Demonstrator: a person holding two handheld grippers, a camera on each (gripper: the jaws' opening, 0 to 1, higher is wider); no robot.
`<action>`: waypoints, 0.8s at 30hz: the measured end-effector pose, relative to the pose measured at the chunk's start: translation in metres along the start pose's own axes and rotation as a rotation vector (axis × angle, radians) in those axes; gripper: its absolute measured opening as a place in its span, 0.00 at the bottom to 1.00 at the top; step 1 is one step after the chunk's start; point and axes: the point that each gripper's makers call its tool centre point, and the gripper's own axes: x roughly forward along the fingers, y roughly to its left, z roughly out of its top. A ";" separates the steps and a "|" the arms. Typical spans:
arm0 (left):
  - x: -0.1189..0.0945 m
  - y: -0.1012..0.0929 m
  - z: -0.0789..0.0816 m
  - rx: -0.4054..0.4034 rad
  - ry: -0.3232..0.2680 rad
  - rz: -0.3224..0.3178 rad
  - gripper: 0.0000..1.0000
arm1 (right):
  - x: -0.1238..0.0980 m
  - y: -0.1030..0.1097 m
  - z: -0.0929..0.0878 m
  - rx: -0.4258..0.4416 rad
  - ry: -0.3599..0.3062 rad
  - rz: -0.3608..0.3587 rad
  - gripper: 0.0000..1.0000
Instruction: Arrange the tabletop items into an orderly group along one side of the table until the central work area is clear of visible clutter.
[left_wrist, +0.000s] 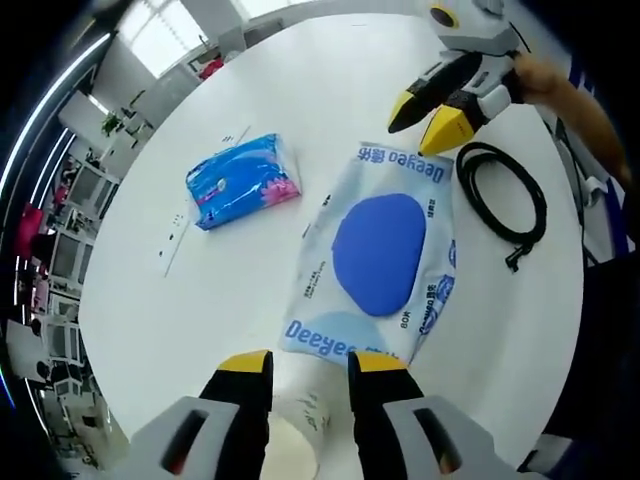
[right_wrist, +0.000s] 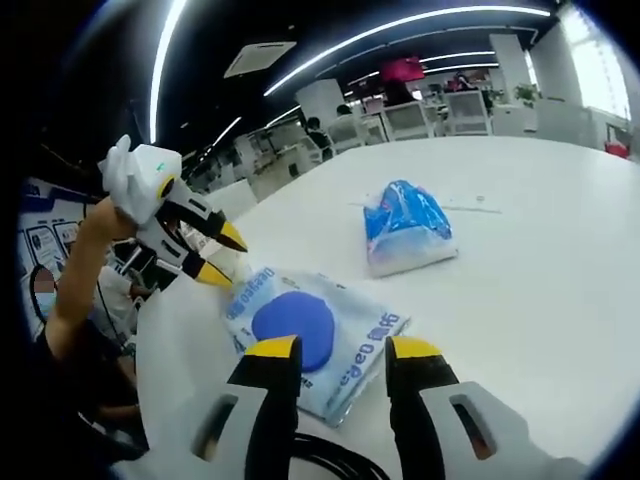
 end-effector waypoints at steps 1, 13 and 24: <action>0.000 0.000 0.000 0.002 0.002 -0.001 0.29 | 0.001 -0.001 0.003 0.000 -0.001 0.001 0.32; 0.005 0.013 0.009 0.001 -0.008 0.001 0.32 | 0.002 -0.006 0.011 -0.007 -0.010 -0.003 0.32; 0.004 0.019 0.009 0.063 -0.004 0.048 0.71 | 0.008 -0.001 0.009 -0.133 -0.002 -0.047 0.73</action>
